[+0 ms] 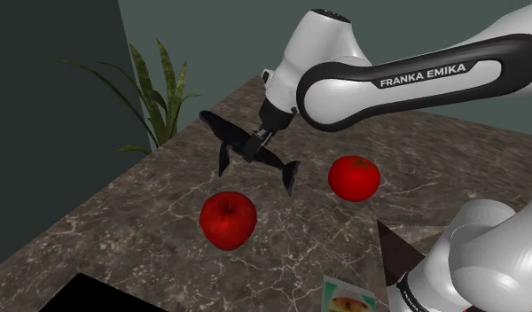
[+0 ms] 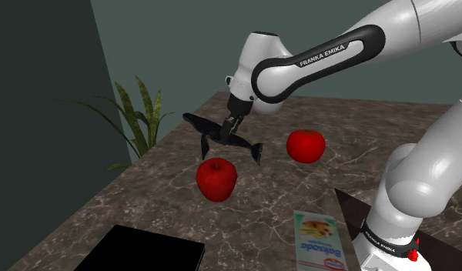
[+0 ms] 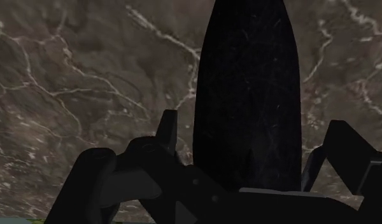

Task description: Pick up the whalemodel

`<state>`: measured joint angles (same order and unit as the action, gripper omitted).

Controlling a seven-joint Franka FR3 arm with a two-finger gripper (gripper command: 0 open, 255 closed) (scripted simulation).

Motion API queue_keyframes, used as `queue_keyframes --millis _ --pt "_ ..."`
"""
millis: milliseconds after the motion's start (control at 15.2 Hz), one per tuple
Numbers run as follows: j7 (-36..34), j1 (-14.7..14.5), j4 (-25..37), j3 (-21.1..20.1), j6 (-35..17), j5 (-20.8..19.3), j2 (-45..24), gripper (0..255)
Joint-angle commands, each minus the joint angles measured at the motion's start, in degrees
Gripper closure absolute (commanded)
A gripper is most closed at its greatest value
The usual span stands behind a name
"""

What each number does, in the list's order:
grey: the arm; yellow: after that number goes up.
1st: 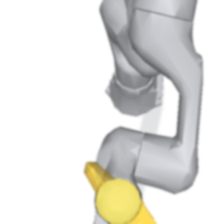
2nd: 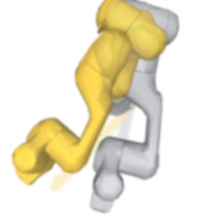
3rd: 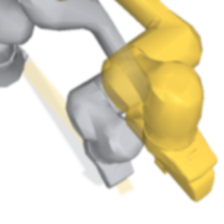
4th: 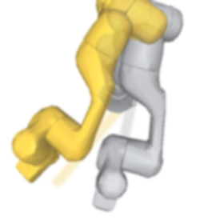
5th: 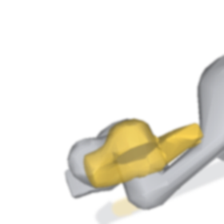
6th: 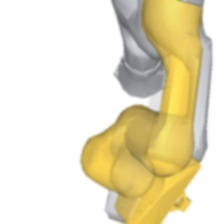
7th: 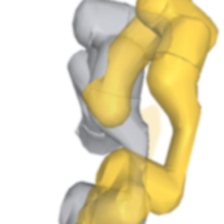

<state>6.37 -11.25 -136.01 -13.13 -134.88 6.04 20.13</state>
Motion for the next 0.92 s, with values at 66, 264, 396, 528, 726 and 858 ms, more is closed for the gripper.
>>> queue_keyframes --millis 66,264,396,528,726,858 --pt "0.0 0.0 -0.2 0.0 -0.3 0.0 -0.1 255" --pt "0.1 0.0 -0.2 0.0 -0.3 0.0 -0.1 255" --pt "0.1 0.0 -0.2 0.0 -0.3 0.0 -0.1 255" --pt "0.1 0.0 -0.1 0.0 -0.3 0.0 -0.1 255" --pt "0.1 0.0 0.9 0.1 1.3 0.0 0.5 255" --pt "0.1 0.0 2.1 0.2 2.9 0.0 0.9 255"
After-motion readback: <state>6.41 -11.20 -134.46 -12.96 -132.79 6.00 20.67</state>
